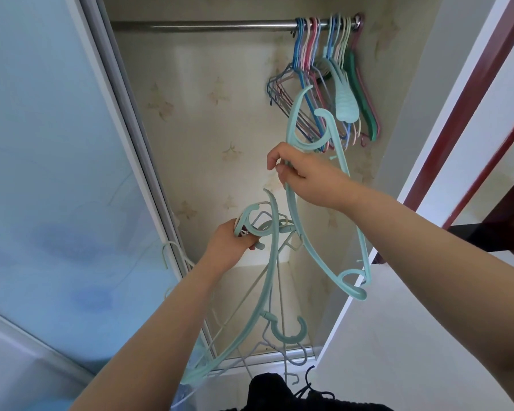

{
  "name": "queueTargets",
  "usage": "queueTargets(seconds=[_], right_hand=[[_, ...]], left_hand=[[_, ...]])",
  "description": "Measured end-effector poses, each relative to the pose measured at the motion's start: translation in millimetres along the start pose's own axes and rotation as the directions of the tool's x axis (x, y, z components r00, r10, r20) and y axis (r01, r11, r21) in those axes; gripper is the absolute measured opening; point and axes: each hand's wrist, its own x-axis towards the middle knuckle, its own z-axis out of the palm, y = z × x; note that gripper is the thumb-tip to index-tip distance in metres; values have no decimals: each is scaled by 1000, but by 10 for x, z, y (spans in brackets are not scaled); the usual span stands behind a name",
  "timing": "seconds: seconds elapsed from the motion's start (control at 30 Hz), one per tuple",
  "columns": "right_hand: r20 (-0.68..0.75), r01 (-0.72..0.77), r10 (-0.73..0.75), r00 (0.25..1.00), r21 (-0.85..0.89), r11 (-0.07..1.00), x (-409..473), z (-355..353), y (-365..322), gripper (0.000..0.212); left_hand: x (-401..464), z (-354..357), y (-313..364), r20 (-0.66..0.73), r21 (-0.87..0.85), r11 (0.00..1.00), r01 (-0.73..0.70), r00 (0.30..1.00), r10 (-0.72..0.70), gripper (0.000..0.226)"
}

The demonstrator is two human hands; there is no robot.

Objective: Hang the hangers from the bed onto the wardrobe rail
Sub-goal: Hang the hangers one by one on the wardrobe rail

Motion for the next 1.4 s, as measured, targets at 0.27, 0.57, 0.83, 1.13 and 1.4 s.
queueTargets(seconds=[0.27, 0.57, 0.83, 1.13, 1.4], right_hand=[[-27, 22, -22, 999, -10, 1000, -35, 38, 6, 30], [-28, 107, -106, 994, 38, 993, -150, 44, -75, 56], [60, 229, -227, 972, -35, 973, -193, -22, -72, 41], [-83, 5, -18, 996, -153, 988, -285, -21, 237, 21], [-80, 34, -37, 996, -33, 999, -417, 46, 170, 6]], left_hand=[[5, -80, 2, 129, -11, 1000, -18, 991, 20, 27], [98, -35, -27, -44, -30, 998, 61, 997, -63, 15], [105, -58, 12, 100, -71, 992, 102, 991, -94, 11], [117, -112, -129, 253, -212, 975, 59, 967, -3, 30], [120, -120, -125, 287, -451, 882, 135, 958, 0, 10]])
